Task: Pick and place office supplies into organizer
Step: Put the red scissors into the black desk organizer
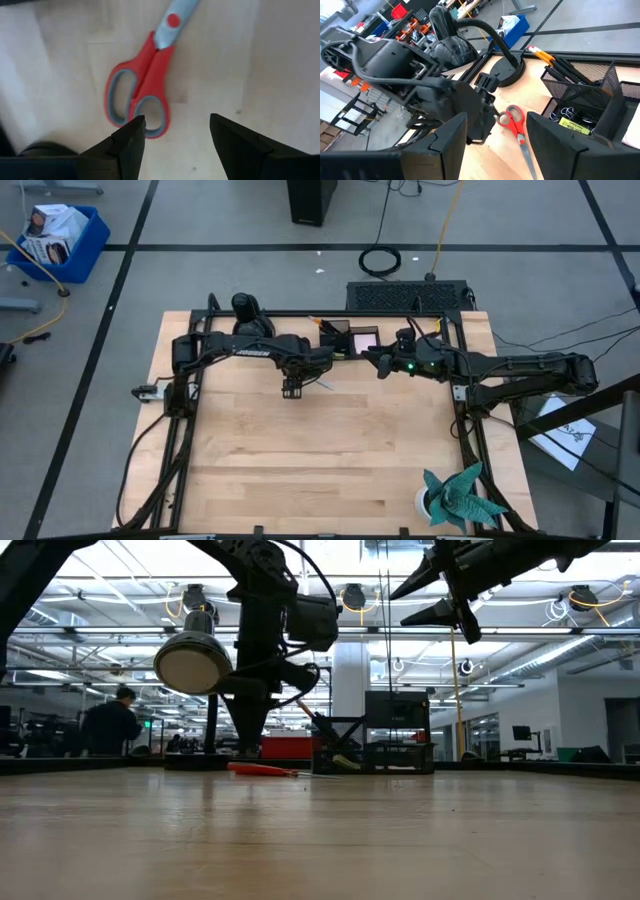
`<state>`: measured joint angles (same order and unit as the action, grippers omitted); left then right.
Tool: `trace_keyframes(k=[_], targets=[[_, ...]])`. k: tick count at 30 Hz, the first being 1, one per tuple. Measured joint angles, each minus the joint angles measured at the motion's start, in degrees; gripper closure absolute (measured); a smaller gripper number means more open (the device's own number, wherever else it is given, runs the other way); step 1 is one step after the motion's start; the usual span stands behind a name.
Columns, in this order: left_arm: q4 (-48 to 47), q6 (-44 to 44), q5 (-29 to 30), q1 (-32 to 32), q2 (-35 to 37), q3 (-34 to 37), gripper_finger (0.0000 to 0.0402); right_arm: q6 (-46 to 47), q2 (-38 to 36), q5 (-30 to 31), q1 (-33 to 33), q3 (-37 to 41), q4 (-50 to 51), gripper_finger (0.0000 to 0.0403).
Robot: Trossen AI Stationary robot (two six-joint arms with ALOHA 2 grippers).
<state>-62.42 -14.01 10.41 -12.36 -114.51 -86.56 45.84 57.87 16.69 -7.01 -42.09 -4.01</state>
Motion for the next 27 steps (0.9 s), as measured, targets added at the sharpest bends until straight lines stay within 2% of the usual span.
trace_keyframes(k=[2, 8, 13, 27], targets=[[-0.7, 0.5, 2.0, 0.0, -0.8, 0.0, 0.0176, 0.0, 0.0, 0.0, 0.0, 0.0, 0.0, 0.0207], [-5.0, 1.1, 1.5, -0.3, -4.2, 0.0, 0.0176, 0.7, 0.0, 0.0, 0.0, 0.0, 0.0, 0.0207], [-3.3, 1.1, 1.5, -0.1, -4.4, 0.0, 0.0176, 0.6, 0.0, 0.0, 0.0, 0.0, 0.0, 0.0207], [-0.4, -0.2, -3.4, -0.7, -4.5, 0.0, 0.0176, 1.4, 0.0, 0.0, 0.0, 0.0, 0.0, 0.0207]])
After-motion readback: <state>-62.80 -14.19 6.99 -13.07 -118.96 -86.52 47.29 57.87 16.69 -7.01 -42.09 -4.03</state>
